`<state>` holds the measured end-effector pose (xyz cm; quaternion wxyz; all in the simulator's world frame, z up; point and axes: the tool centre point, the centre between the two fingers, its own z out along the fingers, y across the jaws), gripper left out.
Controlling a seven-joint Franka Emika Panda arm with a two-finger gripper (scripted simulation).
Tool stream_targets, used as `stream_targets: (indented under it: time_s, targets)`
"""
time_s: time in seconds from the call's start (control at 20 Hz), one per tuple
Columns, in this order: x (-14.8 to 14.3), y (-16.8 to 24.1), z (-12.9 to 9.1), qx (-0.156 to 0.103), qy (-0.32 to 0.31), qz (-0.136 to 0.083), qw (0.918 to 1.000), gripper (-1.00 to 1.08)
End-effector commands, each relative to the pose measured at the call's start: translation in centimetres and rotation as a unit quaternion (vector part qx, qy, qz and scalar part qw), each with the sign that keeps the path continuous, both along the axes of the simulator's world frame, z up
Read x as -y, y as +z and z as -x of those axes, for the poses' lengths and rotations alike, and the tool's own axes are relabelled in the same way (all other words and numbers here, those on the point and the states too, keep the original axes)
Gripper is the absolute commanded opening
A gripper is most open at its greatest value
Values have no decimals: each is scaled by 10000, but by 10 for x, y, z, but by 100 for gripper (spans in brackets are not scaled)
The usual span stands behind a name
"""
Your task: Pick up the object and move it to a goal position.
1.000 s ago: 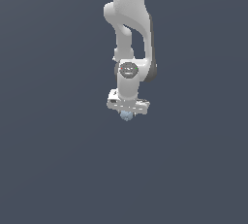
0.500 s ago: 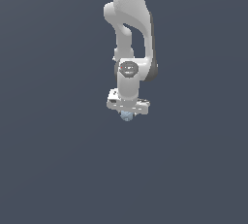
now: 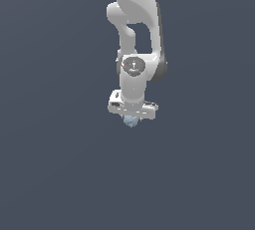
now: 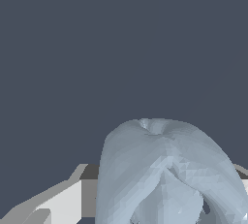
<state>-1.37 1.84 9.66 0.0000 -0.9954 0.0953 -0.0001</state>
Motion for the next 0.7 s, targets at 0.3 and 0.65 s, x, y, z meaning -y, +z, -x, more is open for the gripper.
stream_targets:
  time_s: [0.3, 0.65]
  targets:
    - [-1, 35, -30, -1, 0, 0, 10000, -100]
    - [-1, 41, -37, -1, 0, 0, 10000, -100]
